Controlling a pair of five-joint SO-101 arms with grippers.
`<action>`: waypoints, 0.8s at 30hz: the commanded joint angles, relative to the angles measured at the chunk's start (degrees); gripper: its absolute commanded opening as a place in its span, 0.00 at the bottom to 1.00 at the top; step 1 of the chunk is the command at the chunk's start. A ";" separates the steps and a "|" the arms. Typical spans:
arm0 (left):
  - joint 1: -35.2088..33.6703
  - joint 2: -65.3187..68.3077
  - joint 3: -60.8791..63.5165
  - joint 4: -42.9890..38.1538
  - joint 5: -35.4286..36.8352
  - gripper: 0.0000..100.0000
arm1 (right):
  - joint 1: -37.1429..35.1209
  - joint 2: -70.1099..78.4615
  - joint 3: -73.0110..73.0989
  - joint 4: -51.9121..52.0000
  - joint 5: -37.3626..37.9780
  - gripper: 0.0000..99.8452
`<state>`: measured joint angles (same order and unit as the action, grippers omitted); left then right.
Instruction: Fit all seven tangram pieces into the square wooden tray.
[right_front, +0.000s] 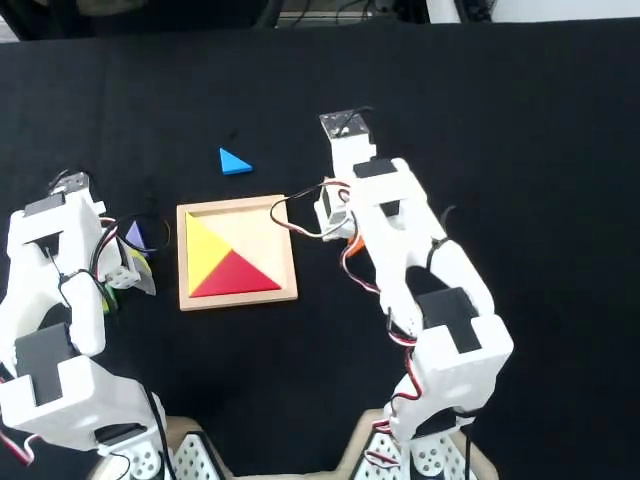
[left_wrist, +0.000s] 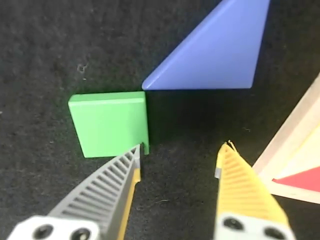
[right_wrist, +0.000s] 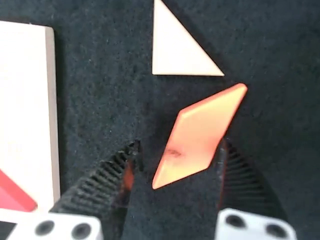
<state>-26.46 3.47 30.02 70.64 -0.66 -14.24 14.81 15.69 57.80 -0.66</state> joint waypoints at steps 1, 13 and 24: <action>-0.31 -0.53 -0.31 -0.44 0.62 0.24 | 0.62 -0.92 -2.86 0.35 0.53 0.25; -0.31 -0.44 -0.31 -0.44 0.62 0.24 | -0.62 -0.92 -5.14 0.44 0.53 0.24; -0.31 -0.53 -0.31 -0.35 0.62 0.24 | -1.23 -0.13 -4.62 -1.41 0.53 0.23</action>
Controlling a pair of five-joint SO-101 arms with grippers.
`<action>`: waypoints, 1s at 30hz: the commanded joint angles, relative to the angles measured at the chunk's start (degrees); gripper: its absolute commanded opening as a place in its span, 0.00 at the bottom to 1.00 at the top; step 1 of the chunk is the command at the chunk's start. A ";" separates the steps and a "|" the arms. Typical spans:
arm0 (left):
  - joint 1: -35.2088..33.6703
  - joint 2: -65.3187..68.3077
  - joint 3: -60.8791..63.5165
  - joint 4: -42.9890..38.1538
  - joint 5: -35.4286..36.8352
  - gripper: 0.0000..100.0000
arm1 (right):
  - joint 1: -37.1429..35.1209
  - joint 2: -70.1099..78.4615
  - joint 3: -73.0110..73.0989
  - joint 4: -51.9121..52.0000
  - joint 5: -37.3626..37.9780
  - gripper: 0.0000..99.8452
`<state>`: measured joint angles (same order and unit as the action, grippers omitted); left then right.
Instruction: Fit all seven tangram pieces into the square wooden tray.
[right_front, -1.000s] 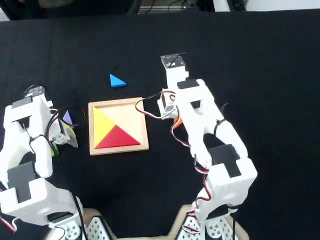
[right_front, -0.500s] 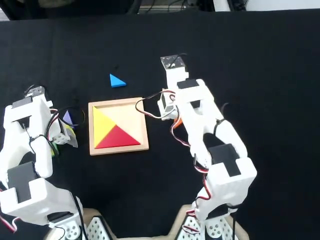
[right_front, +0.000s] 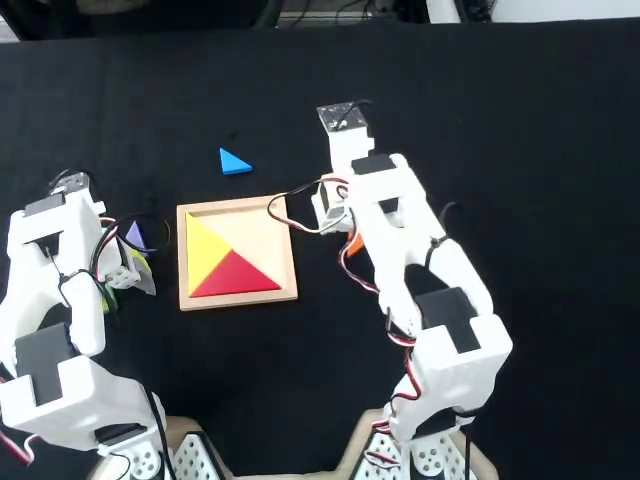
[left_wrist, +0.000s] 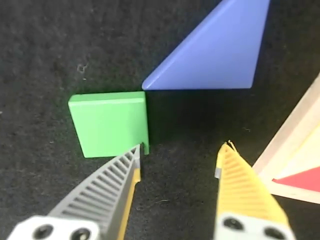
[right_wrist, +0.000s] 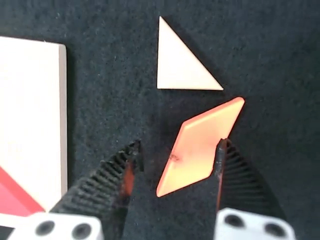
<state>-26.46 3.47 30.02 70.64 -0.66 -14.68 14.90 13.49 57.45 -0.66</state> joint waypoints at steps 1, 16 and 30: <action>-0.31 -0.53 -0.31 -0.26 0.62 0.24 | -0.79 0.40 -2.33 -1.41 0.53 0.23; -0.40 -0.35 -0.31 -0.18 0.62 0.24 | 1.58 5.05 -3.74 1.23 0.53 0.23; -0.40 -0.35 -0.31 -0.18 0.62 0.24 | 3.34 5.76 -2.86 2.37 0.70 0.20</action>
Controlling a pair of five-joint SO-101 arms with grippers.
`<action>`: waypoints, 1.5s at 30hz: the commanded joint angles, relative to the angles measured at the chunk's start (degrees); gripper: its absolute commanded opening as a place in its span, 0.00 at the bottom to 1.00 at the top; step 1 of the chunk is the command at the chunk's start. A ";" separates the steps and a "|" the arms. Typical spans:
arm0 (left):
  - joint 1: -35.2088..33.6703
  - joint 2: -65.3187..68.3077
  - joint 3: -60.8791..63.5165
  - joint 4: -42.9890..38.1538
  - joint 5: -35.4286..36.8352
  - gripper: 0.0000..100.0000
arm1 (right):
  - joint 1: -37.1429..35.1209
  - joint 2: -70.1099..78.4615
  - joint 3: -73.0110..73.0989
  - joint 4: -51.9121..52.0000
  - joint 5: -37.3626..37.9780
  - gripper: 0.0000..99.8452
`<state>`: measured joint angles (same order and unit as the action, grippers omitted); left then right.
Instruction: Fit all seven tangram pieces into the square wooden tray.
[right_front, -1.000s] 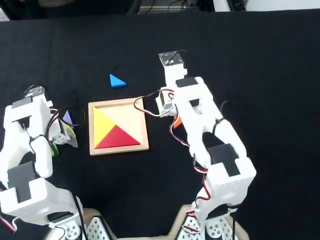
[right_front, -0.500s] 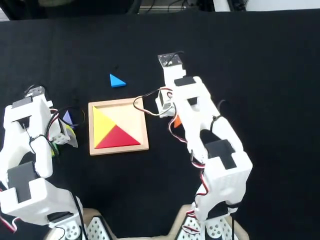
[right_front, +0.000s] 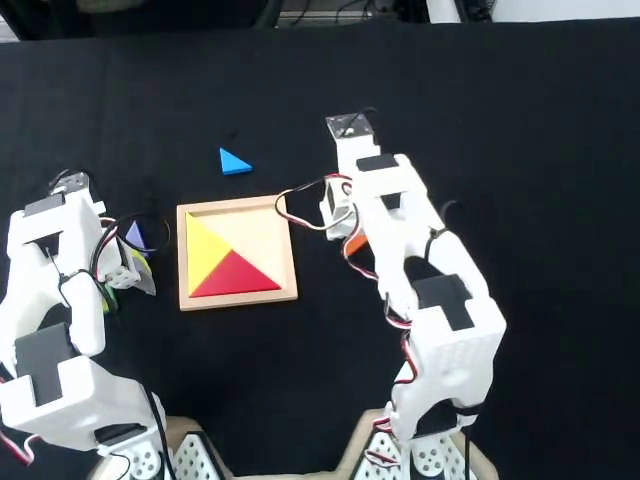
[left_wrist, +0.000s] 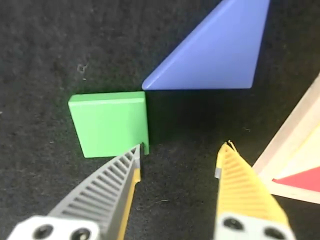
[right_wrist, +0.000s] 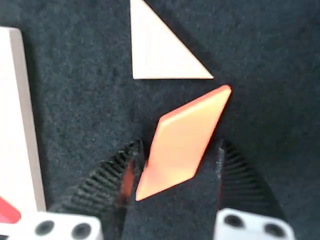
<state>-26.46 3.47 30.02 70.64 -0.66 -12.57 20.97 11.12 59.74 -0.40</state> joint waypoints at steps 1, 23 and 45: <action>-0.40 -0.35 -0.31 -0.18 0.62 0.24 | 1.23 -0.31 -0.48 0.00 0.53 0.18; -0.40 -0.35 -0.04 -0.35 0.62 0.24 | 0.00 -0.48 -7.60 6.95 2.37 0.21; -0.40 -0.62 -0.13 -0.18 0.62 0.24 | -6.68 -9.63 -5.23 8.09 1.32 0.21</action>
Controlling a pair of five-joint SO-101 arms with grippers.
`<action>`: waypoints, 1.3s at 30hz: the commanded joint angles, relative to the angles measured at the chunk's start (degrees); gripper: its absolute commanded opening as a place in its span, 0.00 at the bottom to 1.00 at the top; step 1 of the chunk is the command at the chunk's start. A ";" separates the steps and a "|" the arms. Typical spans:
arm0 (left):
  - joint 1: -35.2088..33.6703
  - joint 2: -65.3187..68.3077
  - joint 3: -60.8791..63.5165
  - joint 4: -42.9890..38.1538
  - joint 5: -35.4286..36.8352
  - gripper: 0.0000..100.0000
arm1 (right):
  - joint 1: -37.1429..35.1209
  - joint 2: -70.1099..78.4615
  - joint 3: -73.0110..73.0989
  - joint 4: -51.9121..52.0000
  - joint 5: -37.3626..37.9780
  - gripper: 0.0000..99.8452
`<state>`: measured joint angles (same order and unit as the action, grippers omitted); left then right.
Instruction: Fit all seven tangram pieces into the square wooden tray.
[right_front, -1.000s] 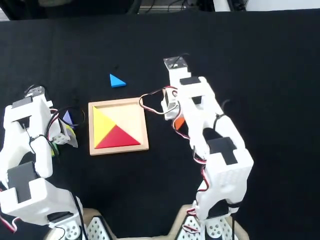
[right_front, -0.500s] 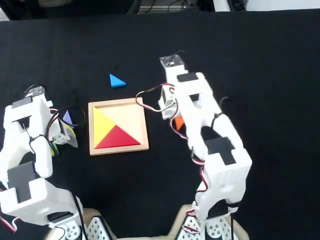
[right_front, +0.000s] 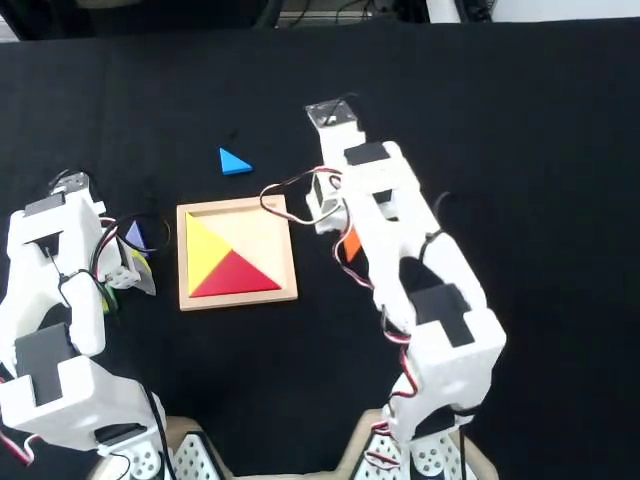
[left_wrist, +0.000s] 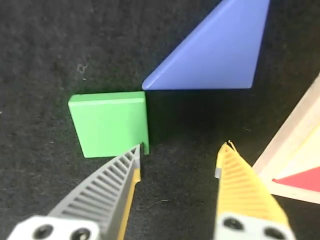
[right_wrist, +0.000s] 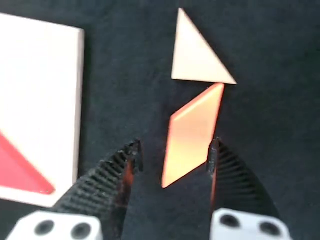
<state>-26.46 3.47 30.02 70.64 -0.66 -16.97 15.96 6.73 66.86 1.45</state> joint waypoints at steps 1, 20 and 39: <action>-0.40 -0.62 -0.13 -0.18 0.62 0.24 | -2.73 -5.49 -0.31 0.70 -0.53 0.21; -0.40 -0.35 -0.13 -0.09 0.62 0.24 | 2.02 6.99 -3.47 -3.16 1.49 0.21; -0.40 -0.35 -0.13 -0.09 0.53 0.24 | -0.26 -9.19 2.59 -3.16 -0.35 0.21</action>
<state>-26.46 3.47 30.02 70.64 -0.66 -15.65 13.93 6.37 65.98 1.80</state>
